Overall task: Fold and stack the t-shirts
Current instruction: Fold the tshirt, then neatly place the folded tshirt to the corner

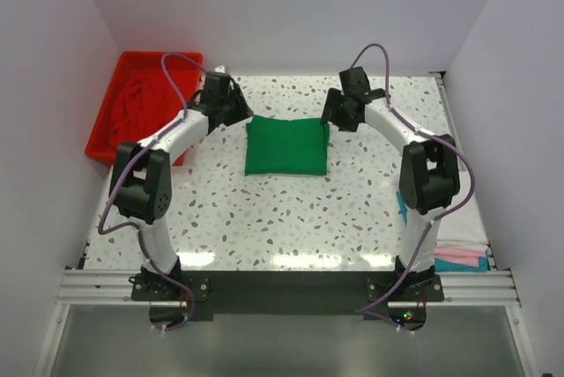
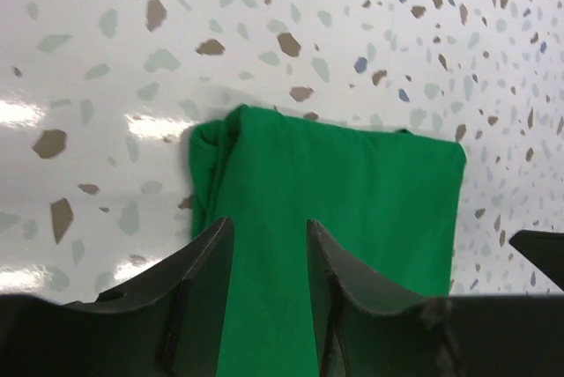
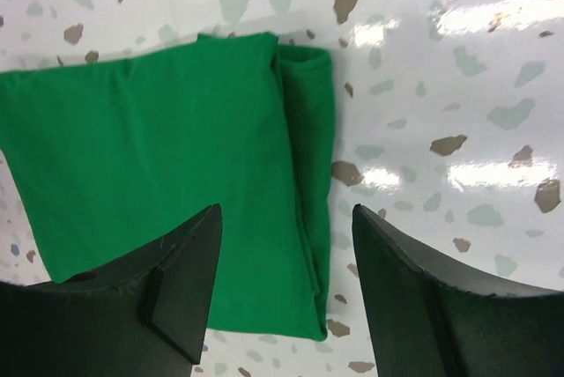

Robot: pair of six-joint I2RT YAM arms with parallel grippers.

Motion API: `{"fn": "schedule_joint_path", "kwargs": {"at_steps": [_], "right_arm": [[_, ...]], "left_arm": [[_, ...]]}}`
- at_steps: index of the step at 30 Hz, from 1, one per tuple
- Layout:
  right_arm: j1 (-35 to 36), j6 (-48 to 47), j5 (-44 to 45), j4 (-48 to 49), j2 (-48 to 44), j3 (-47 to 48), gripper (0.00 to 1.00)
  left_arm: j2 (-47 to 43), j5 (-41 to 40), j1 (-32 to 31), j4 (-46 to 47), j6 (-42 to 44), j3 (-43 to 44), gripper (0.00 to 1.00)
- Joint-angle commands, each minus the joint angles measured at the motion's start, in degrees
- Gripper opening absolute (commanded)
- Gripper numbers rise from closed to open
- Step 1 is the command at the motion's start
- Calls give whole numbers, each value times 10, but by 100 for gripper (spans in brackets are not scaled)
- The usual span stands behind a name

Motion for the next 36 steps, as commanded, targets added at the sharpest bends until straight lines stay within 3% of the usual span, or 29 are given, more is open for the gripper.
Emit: {"fn": "schedule_joint_path", "kwargs": {"at_steps": [1,5,9,15,27,31,36], "right_arm": [[22,-13,-6,35,-33,-37,64],[23,-25,-27,78,-25,-82,74],[21,-42,-42,114,3,-88,79],[17,-48,-47,143,32,-86,78],[48,-30,-32,151,57,-106,69],[61,-20,-6,129,56,-108,62],[60,-2,48,95,49,-111,35]], "left_arm": [[-38,-15,-51,20,8,-29,42],[-34,-37,-108,30,14,-43,28],[-9,4,-146,47,11,-52,19],[27,5,-209,66,18,-56,18],[80,-7,-243,65,5,-55,17],[78,-12,-243,58,6,-52,17],[70,-17,-244,47,11,-46,17]]}}
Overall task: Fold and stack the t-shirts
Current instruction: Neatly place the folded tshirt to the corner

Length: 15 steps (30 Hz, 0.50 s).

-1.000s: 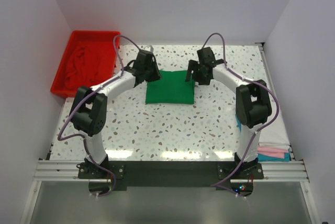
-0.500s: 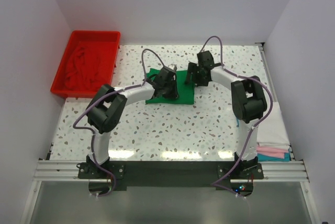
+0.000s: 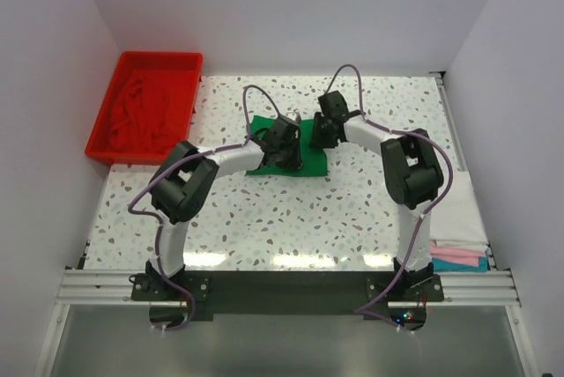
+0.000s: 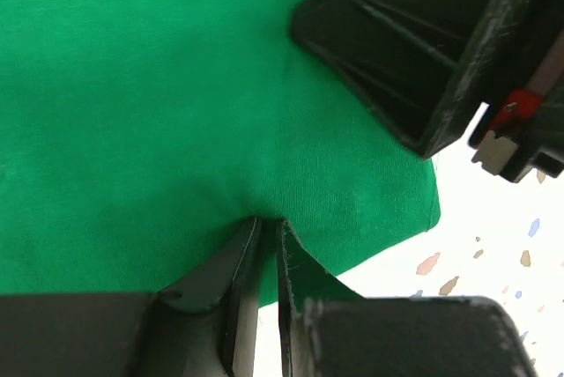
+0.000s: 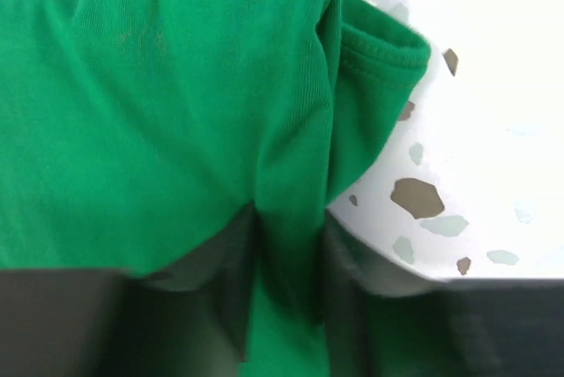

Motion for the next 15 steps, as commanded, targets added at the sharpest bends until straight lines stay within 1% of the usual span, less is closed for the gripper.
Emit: {"fn": "schedule_joint_path", "kwargs": {"at_steps": [1,2,4,9,12,13,14,15], "right_arm": [[-1,17,48,-45,3,-7,29],[-1,23,59,-57,-1,-4,16],[-2,29,70,-71,-7,-3,0],[-13,58,97,-90,-48,-26,0],[-14,68,134,-102,-79,-36,0],[-14,71,147,-111,-82,-33,0],[-16,86,185,-143,-85,-27,0],[-17,90,199,-163,-83,-7,0]], "left_arm": [[-7,-10,-4,-7,10,12,17],[-11,-12,-4,-8,11,13,17],[-15,-18,-4,-22,15,17,17],[-47,-40,-4,-49,26,38,17],[-70,-42,-4,-58,28,40,18],[-80,-40,-4,-60,28,40,18],[-86,-41,-4,-62,29,40,18],[-92,-40,-4,-67,29,40,18]]}}
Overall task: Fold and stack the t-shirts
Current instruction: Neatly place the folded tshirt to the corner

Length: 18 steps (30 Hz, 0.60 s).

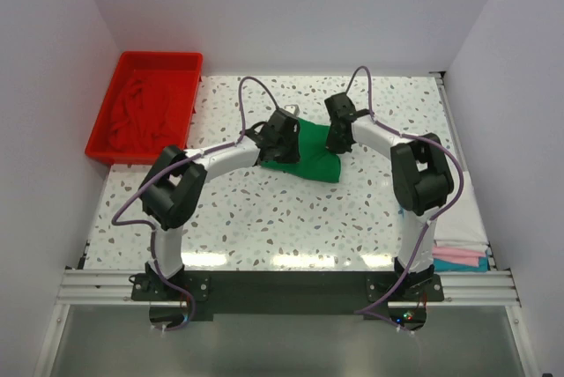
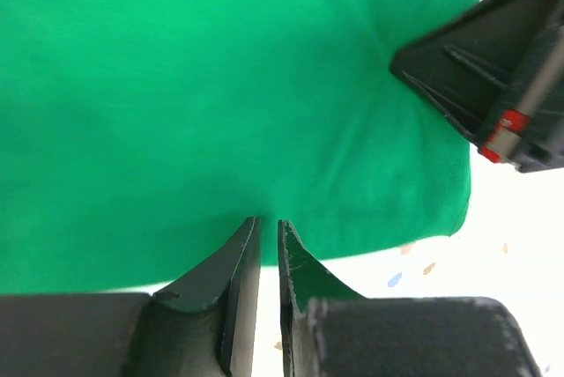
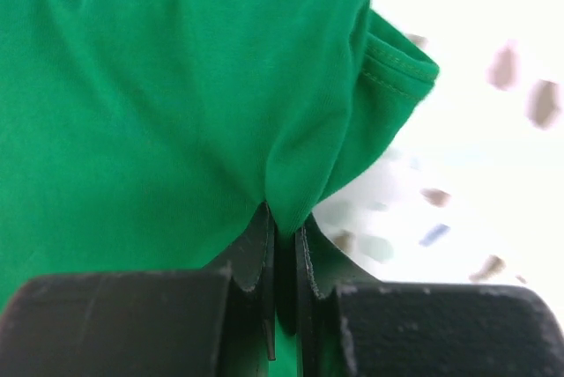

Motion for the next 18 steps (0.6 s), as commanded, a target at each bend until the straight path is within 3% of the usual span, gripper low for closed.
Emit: {"fn": "schedule_joint_path", "kwargs": {"at_steps": [1,6,12,18], "right_arm": [[-8,30,106,-93,-33,35,0],[-23,87,212,-272,12,141,0],[-51,197,312,-434,13,192,0],[-116,269,352,-592,34,263,0]], "left_arm": [[-60,-12,-3,-13,17,23,18],[-89,-3,-3,-21,16,18,19],[-126,5,-3,-26,14,3,19],[-165,31,-4,-28,10,-21,19]]}}
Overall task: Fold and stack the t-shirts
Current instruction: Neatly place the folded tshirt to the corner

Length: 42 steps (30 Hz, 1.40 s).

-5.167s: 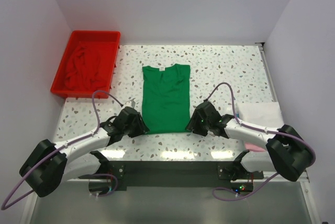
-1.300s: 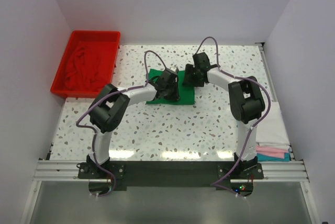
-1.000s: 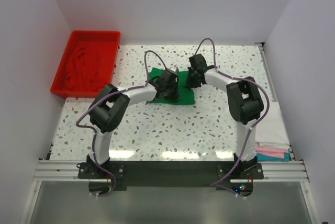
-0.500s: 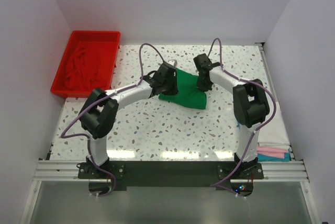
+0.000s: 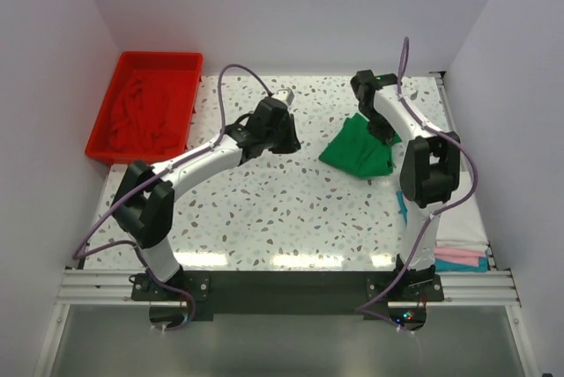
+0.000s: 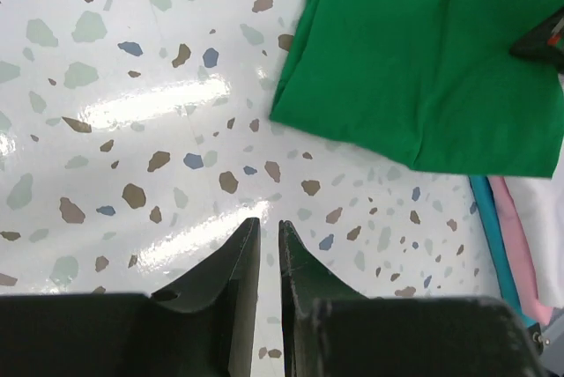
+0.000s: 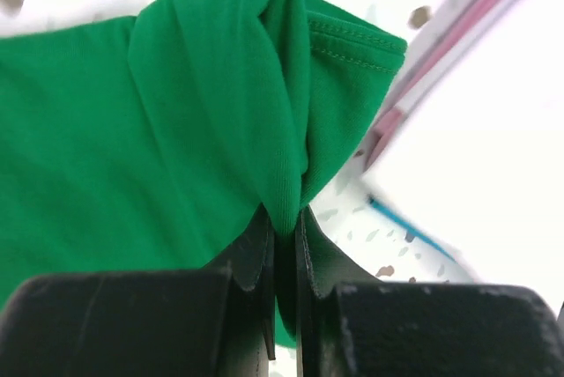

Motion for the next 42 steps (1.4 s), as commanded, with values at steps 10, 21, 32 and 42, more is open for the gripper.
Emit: {"fn": "schedule_joint_path", "kwargs": {"at_steps": [10,21,32,42], "right_arm": [[-165,98,61,-196,-45,24,0],[-212,77,48,-196,-156,-18,0],[-224,53,43,-197,-238,-49,0],[-227,27,42,-197,-284,-20,0]], "left_arm": [[-68,38,-4,-3,9,-27,20],[-80,54,-7,-3,6,-35,20],[-99,56,-14,-5,4,-48,20],[-111,57,-17,-4,5,-57,20]]}}
